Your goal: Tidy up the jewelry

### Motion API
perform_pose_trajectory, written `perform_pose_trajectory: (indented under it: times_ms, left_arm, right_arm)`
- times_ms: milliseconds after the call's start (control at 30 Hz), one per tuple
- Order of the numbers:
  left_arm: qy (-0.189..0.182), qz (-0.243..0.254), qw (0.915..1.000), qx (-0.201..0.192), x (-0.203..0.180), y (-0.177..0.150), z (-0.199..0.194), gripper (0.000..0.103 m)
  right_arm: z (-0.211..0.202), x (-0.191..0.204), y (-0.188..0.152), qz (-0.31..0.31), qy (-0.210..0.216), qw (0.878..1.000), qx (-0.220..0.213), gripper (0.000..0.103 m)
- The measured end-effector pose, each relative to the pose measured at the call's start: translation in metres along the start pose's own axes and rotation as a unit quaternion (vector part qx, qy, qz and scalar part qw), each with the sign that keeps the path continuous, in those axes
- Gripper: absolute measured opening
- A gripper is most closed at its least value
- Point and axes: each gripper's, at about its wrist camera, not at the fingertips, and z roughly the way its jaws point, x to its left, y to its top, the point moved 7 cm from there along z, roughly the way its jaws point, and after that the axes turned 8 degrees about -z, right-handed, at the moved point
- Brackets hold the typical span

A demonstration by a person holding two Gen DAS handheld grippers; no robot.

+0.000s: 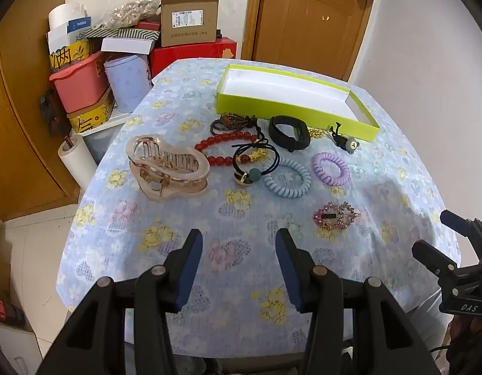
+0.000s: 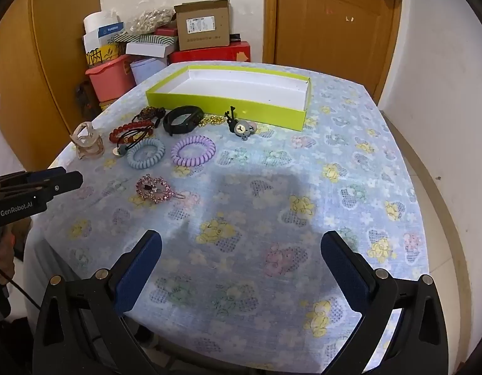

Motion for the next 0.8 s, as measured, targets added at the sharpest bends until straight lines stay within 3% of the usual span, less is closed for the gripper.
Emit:
perform_pose_trajectory:
  times_ms: [800]
  left_arm:
    - [-0.001,0.019,0.9998,-0.002,-0.0051,-0.0041,-0.009,0.051]
  right_arm:
    - [-0.0063,0.0057,0.0008,-0.002,0.003,1.0,-0.001,0.102]
